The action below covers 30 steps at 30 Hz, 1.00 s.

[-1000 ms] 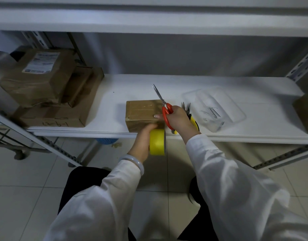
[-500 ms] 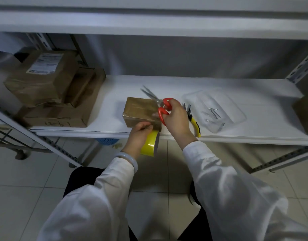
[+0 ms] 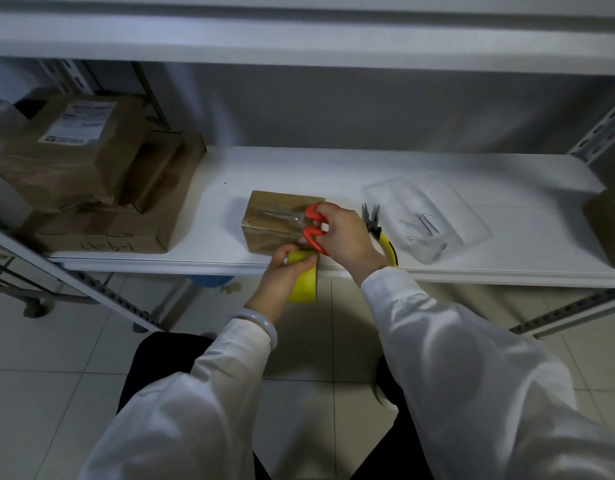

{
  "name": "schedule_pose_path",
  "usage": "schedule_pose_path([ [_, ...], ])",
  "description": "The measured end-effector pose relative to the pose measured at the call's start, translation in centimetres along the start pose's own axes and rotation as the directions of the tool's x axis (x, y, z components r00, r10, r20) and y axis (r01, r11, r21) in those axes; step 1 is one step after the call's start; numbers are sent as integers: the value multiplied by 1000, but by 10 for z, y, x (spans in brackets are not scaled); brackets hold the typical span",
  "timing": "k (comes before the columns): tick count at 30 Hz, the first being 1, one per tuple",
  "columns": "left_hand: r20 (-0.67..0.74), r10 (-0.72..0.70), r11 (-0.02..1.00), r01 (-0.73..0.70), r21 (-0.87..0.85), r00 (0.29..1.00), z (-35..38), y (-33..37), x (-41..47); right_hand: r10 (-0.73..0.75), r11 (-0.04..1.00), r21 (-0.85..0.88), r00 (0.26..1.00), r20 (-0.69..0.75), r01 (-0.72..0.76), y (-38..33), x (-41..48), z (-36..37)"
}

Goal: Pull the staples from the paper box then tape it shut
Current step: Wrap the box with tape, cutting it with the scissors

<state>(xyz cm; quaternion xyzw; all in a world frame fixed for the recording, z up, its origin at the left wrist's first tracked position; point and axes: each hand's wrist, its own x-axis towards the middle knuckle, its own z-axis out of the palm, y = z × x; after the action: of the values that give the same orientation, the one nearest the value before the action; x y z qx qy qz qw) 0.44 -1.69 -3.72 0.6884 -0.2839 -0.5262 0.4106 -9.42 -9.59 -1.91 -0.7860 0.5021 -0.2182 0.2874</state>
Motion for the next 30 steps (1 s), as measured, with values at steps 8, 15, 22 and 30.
schedule_pose_path([
  [8, -51, -19, 1000, 20, 18, 999, 1, -1, 3, 5, 999, -46, 1000, 20, -5, -4, 4, -6],
  [15, -89, -26, 996, 33, 81, 996, 0, -9, -4, 6, 996, -86, 999, 37, -3, -9, 2, -8],
  [22, -167, 124, 992, -117, 52, 978, -5, -34, -17, -66, 981, -176, 995, 77, 79, -20, -13, -9],
  [30, -120, 34, 993, -19, 117, 992, 9, -27, -10, -21, 991, -133, 997, 78, 31, -16, -19, -4],
])
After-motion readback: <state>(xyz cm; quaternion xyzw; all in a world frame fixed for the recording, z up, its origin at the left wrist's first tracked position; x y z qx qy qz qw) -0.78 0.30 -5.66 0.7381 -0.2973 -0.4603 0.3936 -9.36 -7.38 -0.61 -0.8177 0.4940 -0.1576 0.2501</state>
